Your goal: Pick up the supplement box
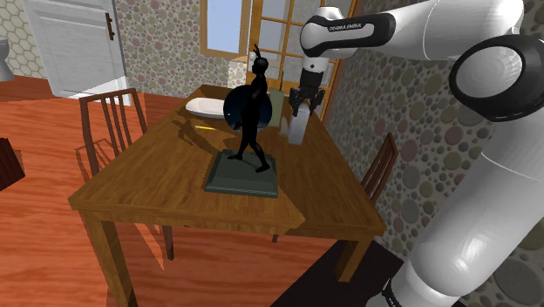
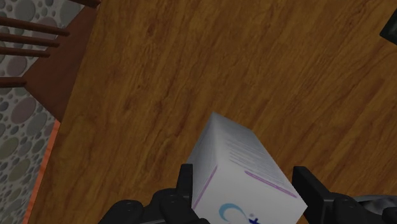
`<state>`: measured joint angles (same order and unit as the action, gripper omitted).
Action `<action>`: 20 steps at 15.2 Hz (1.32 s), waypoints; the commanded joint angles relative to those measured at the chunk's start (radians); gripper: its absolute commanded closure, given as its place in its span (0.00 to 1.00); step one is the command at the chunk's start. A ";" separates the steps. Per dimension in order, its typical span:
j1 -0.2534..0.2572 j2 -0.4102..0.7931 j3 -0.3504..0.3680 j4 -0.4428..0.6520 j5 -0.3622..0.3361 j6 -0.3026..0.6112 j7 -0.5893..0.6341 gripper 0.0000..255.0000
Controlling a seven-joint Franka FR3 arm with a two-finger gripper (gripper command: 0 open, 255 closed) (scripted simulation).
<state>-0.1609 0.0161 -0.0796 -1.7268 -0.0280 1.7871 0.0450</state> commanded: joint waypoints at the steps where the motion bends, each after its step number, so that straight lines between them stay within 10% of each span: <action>1: 0.000 0.000 0.000 -0.001 0.000 0.001 0.000 1.00; 20: -0.001 0.028 -0.001 0.210 0.003 -0.182 -0.006 1.00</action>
<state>-0.1619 0.0403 -0.0804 -1.5367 -0.0255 1.6207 0.0388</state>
